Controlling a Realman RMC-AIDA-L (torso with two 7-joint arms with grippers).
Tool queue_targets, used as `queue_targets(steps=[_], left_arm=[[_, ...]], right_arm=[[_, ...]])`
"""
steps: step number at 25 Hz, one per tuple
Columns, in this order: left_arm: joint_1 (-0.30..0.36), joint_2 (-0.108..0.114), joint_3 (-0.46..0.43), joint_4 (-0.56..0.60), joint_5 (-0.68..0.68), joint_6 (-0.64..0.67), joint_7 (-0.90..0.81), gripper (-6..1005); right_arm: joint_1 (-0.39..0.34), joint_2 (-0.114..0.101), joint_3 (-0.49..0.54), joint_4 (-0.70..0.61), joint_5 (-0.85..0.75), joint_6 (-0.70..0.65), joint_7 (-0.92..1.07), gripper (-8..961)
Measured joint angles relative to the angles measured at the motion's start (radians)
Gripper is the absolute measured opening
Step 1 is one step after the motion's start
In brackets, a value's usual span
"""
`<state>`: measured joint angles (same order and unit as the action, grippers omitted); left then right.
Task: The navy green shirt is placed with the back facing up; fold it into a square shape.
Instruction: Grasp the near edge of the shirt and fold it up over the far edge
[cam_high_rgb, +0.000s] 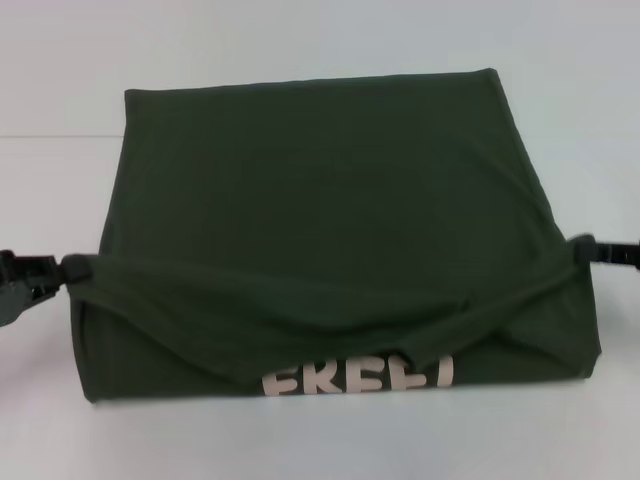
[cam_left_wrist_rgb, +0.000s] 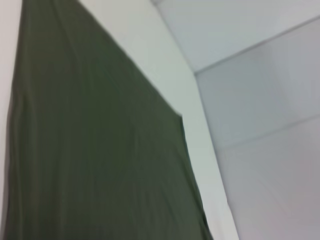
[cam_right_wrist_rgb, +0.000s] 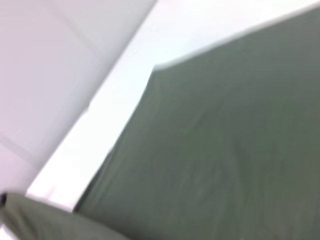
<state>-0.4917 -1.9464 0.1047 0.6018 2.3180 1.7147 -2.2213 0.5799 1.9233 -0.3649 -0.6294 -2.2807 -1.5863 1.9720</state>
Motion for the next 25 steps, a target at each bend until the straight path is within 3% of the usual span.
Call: queue_targets(steps=[6, 14, 25], left_arm=[[-0.005, -0.037, 0.0, -0.032, -0.103, -0.098, 0.068, 93], [-0.008, -0.072, -0.002, -0.076, -0.185, -0.24, 0.144, 99], [-0.038, -0.117, -0.001, -0.093, -0.281, -0.364, 0.259, 109]], right_arm=[[0.001, 0.035, 0.001, 0.019, 0.134, 0.146, -0.041, 31], [0.0, 0.104, -0.001, 0.029, 0.212, 0.321, -0.122, 31], [0.009, 0.161, -0.004, 0.055, 0.289, 0.471, -0.265, 31]])
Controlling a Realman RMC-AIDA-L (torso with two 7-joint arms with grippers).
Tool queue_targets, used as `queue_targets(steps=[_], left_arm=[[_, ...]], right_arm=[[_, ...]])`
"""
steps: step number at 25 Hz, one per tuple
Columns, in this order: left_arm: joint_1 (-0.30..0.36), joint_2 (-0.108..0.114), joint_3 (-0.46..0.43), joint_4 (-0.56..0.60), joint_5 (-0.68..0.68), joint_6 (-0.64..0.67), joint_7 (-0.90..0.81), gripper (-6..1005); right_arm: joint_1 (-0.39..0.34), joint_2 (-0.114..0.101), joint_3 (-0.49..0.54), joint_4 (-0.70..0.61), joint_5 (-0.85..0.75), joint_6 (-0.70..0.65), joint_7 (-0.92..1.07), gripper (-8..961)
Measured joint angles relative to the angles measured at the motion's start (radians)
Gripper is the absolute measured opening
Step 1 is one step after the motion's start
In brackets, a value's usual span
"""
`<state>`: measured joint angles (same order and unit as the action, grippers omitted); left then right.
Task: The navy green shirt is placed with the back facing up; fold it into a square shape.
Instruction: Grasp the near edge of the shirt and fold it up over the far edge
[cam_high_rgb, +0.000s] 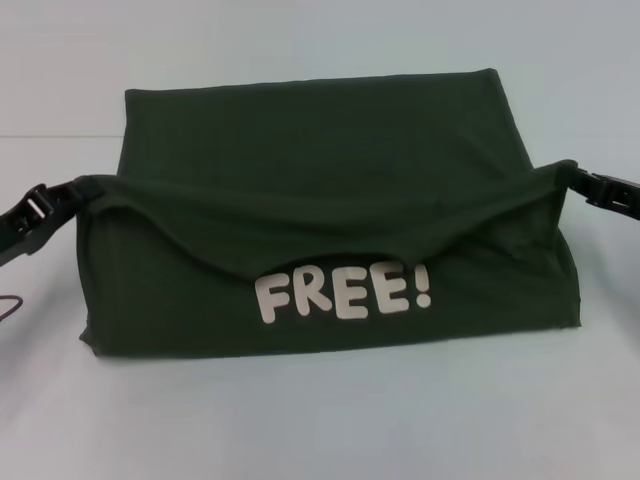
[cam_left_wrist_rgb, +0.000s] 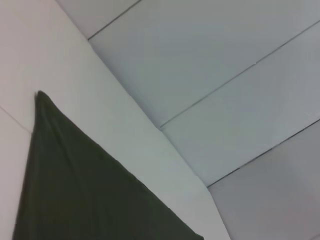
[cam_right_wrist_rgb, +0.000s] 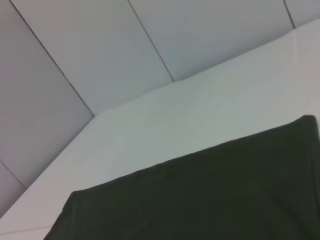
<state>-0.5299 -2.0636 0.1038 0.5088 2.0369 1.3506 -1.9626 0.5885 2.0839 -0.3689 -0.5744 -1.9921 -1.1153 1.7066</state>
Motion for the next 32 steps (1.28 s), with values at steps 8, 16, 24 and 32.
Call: queue_targets(steps=[8, 16, 24, 32], left_arm=[[-0.028, -0.019, 0.003, -0.031, -0.014, -0.082, 0.053, 115], [-0.037, -0.039, 0.004, -0.033, -0.052, -0.159, 0.093, 122], [-0.054, -0.048, 0.007, -0.048, -0.053, -0.228, 0.13, 129], [-0.057, -0.06, 0.03, -0.049, -0.053, -0.274, 0.144, 136]], right_arm=[[0.003, 0.001, -0.006, 0.052, 0.039, 0.061, -0.068, 30], [0.004, 0.002, -0.053, 0.071, 0.039, 0.126, -0.069, 30], [0.01, 0.002, -0.074, 0.086, 0.037, 0.167, -0.069, 30], [0.016, 0.002, -0.109, 0.099, 0.04, 0.19, -0.07, 31]])
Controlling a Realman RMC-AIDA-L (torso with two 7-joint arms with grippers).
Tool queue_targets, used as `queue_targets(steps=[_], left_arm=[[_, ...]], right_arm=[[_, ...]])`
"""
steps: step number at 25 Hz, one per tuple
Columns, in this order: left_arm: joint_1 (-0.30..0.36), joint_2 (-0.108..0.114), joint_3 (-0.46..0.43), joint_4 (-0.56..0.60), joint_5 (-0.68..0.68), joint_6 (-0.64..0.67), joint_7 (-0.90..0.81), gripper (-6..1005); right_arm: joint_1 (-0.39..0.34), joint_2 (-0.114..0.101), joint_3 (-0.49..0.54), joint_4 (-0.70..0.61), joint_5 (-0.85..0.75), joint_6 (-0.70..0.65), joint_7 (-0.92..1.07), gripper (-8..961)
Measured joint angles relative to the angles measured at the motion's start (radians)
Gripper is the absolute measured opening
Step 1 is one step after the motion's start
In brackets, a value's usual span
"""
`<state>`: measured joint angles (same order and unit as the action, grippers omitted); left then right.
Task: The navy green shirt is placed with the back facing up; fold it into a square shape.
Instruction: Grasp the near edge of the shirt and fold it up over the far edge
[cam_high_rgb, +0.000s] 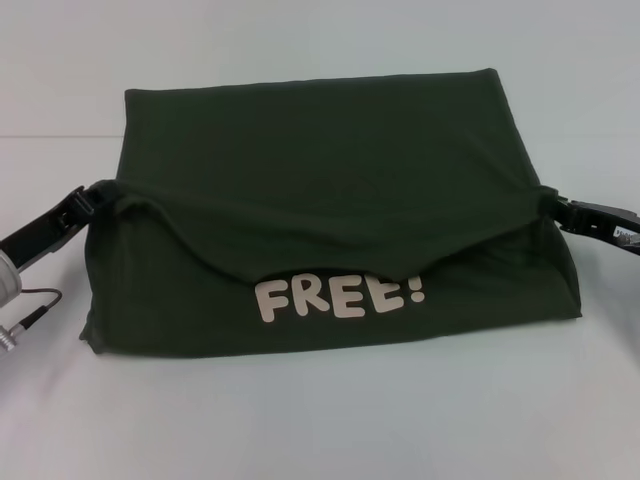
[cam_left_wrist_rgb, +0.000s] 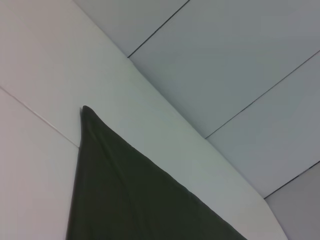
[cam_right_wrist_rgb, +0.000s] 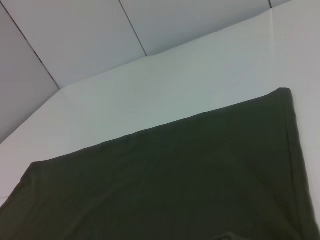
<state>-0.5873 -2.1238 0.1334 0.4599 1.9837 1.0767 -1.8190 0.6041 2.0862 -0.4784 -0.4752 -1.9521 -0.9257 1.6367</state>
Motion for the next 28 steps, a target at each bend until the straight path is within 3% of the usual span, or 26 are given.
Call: queue_targets(steps=[11, 16, 19, 23, 26, 28], left_arm=[[0.0, -0.015, 0.003, 0.0, -0.001, -0.065, 0.002, 145], [-0.003, -0.017, 0.003, -0.012, -0.001, -0.089, 0.002, 149], [-0.004, -0.015, 0.003, -0.02, -0.001, -0.083, -0.002, 280], [0.007, -0.002, 0.003, -0.024, 0.0, -0.014, -0.022, 445], [0.029, 0.022, 0.011, -0.024, 0.006, 0.082, -0.059, 561], [0.052, 0.051, 0.055, -0.024, 0.009, 0.162, -0.107, 601]], right_arm=[[-0.025, 0.0, 0.003, -0.002, 0.004, -0.033, 0.006, 31], [-0.046, -0.006, 0.004, -0.002, 0.004, -0.069, 0.004, 140], [-0.061, -0.01, 0.009, -0.003, 0.004, -0.083, 0.009, 206], [-0.08, -0.018, 0.023, -0.014, 0.005, -0.129, 0.012, 373], [-0.095, -0.033, 0.048, -0.015, 0.005, -0.2, 0.007, 495], [-0.108, -0.049, 0.061, -0.015, 0.005, -0.261, 0.003, 575]])
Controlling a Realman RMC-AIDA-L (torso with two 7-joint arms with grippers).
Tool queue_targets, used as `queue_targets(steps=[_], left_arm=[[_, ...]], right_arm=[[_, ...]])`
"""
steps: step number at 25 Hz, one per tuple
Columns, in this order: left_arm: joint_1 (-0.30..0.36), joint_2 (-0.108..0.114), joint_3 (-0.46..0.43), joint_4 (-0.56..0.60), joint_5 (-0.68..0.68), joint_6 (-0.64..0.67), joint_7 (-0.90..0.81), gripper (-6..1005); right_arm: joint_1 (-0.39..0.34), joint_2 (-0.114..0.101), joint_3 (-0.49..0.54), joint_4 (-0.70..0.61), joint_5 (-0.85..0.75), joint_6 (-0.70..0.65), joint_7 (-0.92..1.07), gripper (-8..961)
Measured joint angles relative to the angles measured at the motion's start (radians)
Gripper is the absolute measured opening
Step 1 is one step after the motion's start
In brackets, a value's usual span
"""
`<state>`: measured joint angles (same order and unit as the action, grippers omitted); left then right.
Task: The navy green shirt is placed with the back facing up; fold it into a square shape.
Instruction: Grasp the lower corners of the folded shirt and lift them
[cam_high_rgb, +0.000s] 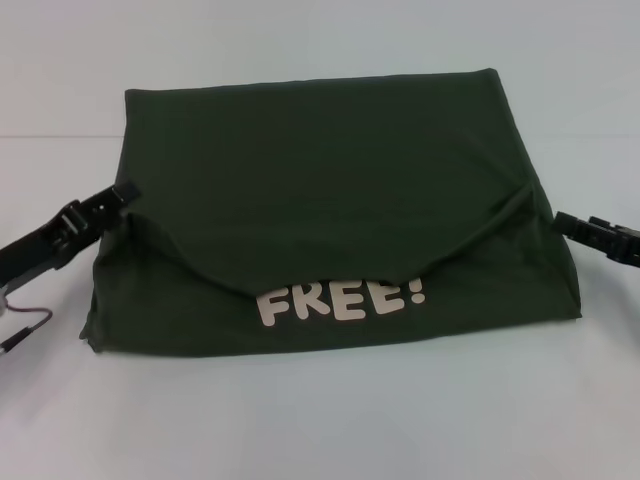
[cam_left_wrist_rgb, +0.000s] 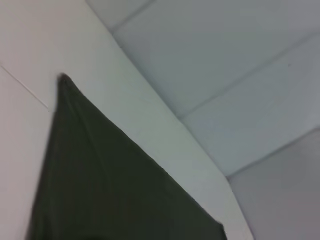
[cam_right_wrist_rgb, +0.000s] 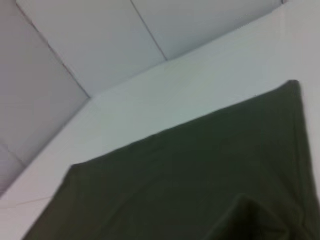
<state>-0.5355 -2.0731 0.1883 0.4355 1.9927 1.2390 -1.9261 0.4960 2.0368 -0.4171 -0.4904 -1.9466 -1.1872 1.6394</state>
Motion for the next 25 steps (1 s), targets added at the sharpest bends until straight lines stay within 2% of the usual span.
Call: queue_targets(steps=[2, 5, 7, 9, 15, 20, 23, 25], left_arm=[[0.021, 0.029, 0.06, 0.0, 0.001, 0.06, -0.058, 604], [0.057, 0.085, 0.171, 0.005, 0.001, 0.149, -0.138, 608], [0.077, 0.116, 0.221, 0.013, 0.001, 0.188, -0.165, 611], [0.093, 0.136, 0.243, 0.04, 0.006, 0.217, -0.155, 614], [0.107, 0.136, 0.248, 0.111, 0.107, 0.207, -0.104, 666], [0.104, 0.118, 0.248, 0.109, 0.129, 0.166, -0.047, 717], [0.104, 0.112, 0.252, 0.106, 0.131, 0.147, -0.037, 802], [0.103, 0.11, 0.272, 0.105, 0.132, 0.135, -0.037, 813]], right_arm=[[-0.014, -0.021, 0.002, 0.0, 0.0, -0.064, 0.001, 655], [-0.03, -0.05, -0.004, -0.002, -0.006, -0.14, 0.007, 792], [-0.038, -0.059, -0.007, -0.002, -0.01, -0.162, 0.01, 884], [-0.045, -0.063, -0.007, -0.002, -0.011, -0.171, 0.01, 904], [-0.046, -0.055, -0.016, -0.002, -0.015, -0.169, 0.003, 933], [-0.043, -0.054, -0.036, -0.002, -0.016, -0.171, 0.005, 932], [-0.045, -0.053, -0.039, -0.002, -0.017, -0.168, 0.009, 933], [-0.045, -0.053, -0.039, -0.002, -0.017, -0.168, 0.009, 933]])
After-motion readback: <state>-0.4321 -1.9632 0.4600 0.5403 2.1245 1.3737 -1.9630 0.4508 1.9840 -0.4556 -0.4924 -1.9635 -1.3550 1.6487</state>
